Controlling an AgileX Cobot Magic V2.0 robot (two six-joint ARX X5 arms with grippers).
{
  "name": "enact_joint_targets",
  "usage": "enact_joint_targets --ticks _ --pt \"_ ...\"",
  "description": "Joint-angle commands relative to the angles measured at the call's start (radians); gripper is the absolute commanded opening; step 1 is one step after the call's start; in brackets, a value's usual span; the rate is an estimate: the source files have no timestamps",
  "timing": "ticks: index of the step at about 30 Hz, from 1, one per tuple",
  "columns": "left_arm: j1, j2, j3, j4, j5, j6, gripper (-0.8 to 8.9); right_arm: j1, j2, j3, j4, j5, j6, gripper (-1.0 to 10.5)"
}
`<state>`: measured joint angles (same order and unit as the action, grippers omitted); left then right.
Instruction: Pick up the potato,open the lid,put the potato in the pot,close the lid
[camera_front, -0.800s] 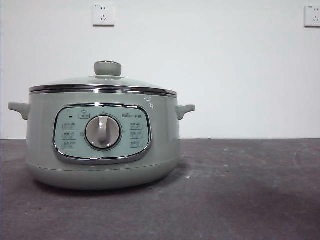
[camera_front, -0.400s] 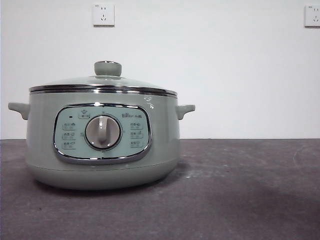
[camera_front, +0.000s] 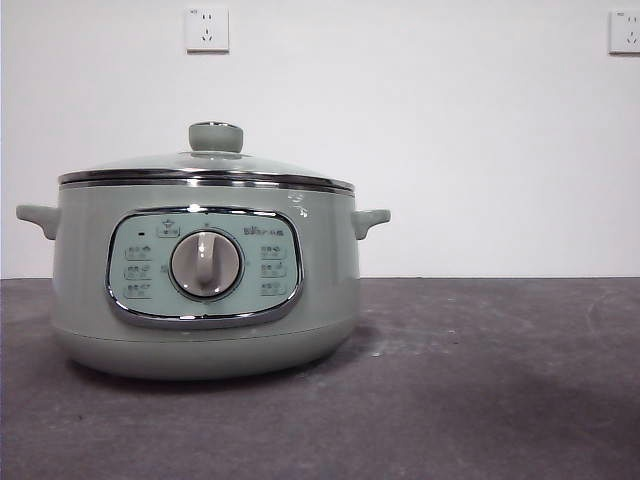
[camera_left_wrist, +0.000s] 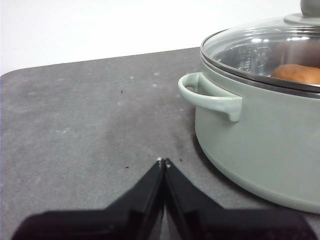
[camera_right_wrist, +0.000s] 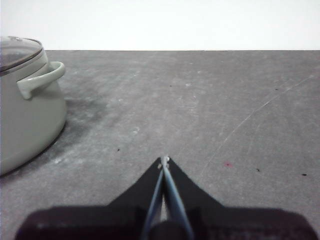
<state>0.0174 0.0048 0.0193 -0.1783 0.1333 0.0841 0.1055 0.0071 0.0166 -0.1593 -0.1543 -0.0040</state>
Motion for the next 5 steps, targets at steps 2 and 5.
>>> enact_joint_targets --ticks 2,5 --pt "0.003 -0.003 -0.016 0.005 -0.001 -0.01 -0.03 0.0 0.0 -0.011 -0.007 0.003 0.01 0.0" --pt "0.003 -0.003 -0.016 0.005 -0.001 -0.009 -0.03 0.0 0.0 -0.011 -0.007 0.003 0.01 0.0"
